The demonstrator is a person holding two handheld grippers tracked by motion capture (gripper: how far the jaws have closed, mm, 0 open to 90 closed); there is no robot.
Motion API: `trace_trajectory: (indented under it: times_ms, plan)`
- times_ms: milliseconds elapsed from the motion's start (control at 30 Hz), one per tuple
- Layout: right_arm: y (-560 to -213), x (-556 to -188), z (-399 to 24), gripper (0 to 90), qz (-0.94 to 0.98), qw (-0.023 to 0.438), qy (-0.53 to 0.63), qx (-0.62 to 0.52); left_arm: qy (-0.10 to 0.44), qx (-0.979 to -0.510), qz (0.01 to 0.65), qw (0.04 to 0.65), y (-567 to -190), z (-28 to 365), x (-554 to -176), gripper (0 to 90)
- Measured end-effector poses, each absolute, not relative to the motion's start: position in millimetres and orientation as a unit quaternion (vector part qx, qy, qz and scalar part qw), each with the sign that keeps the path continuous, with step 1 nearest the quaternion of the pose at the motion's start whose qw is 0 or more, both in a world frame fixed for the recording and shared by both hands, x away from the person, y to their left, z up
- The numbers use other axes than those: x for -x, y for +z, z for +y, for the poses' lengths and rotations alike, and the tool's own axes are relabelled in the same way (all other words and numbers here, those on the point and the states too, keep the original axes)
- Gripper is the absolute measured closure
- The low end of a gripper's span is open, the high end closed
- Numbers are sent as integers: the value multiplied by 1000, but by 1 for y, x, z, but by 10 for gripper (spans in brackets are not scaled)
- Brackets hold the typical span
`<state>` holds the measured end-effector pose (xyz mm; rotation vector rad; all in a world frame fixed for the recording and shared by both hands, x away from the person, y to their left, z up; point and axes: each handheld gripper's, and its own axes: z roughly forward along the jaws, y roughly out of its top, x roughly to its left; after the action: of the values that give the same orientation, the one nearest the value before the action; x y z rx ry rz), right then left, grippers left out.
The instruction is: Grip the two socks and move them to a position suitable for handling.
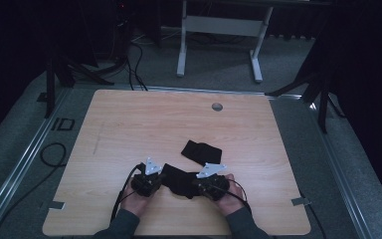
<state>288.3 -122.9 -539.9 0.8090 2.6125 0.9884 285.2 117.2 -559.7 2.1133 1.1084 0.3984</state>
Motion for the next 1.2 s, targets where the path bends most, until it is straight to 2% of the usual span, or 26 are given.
trace_trajectory:
  times_ms: [433,533,700,833,867,933,1200]
  plan:
    - [-531,-271,-75,803,897,103,370,-219,151,-815,431,356,-560,118,-285,900]
    - [-536,-268,-64,755,900,112,362,-215,153,-815,431,355,-560,118,-285,900]
    - [-551,-271,-54,731,909,119,333,-219,153,-815,431,355,-560,118,-285,900]
    - [-555,-272,-51,766,908,123,331,-227,152,-814,432,357,-560,118,-285,900]
    - [-556,-273,-51,829,906,130,329,-231,152,-815,431,357,-560,118,-285,900]
    - [-555,-275,-53,864,903,131,330,-242,151,-815,431,357,-560,118,-285,900]
    - [-541,-279,-70,874,877,100,375,-285,150,-814,431,359,-561,118,-286,900]
